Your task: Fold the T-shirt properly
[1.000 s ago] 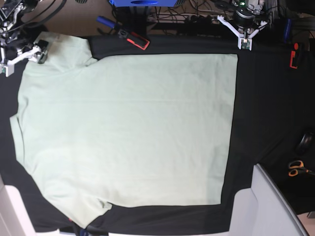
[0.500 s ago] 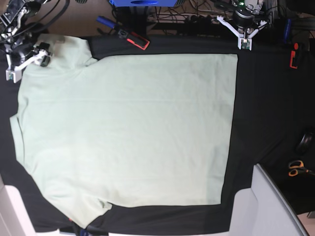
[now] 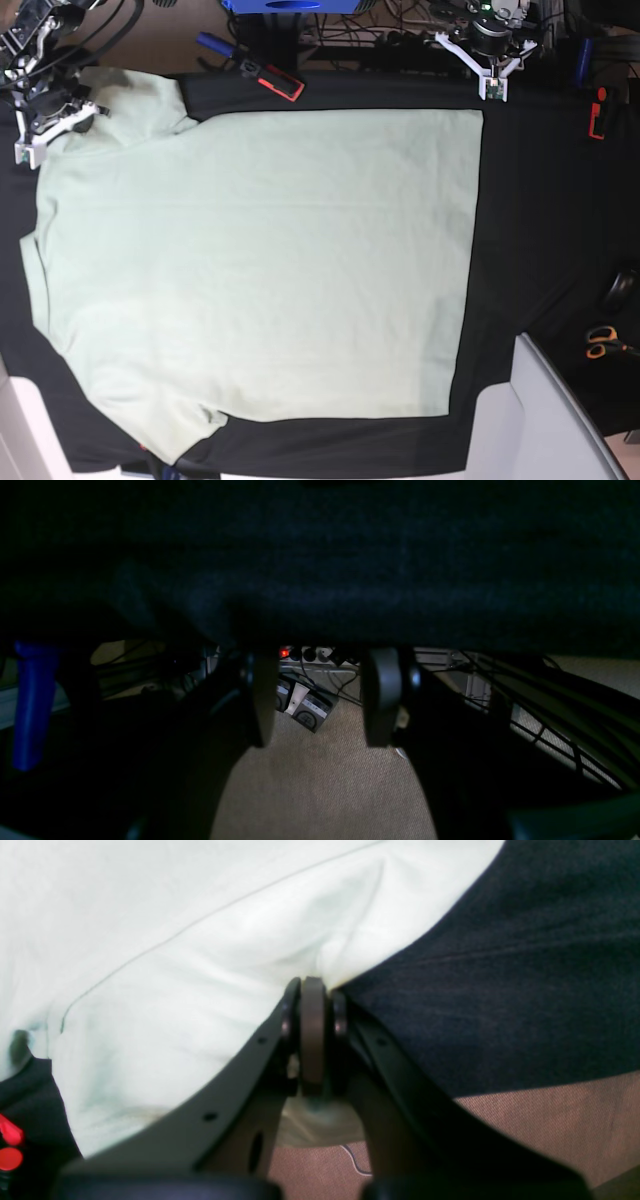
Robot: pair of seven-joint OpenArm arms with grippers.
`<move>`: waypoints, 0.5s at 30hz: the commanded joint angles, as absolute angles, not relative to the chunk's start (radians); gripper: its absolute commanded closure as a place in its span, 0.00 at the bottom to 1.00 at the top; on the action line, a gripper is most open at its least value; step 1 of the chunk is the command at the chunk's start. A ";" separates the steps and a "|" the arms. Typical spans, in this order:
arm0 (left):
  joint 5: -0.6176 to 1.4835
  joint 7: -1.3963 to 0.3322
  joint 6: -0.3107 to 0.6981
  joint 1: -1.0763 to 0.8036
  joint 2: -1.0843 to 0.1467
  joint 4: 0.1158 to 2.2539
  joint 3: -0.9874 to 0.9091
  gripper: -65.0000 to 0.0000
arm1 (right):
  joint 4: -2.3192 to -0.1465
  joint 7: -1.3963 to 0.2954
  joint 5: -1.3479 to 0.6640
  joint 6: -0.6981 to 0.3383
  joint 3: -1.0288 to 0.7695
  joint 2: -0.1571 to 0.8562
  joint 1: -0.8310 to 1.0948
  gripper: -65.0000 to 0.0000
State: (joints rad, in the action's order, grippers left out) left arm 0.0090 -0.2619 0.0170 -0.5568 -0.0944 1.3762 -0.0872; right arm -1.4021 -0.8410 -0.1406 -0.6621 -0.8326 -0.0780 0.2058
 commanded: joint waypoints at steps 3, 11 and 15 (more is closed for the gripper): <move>0.113 -0.001 0.039 -0.472 -0.120 1.452 -0.090 0.57 | -1.389 -0.894 -0.156 -0.698 -0.814 -0.099 0.206 1.00; 0.243 -0.010 0.113 -0.524 -0.156 1.667 -0.051 0.58 | -1.389 -0.889 -0.154 -0.698 -0.773 -0.093 0.208 1.00; 0.246 -0.010 0.096 -0.542 -0.127 1.626 -0.035 0.66 | -1.389 -0.891 -0.154 -0.698 -0.773 -0.094 0.206 1.00</move>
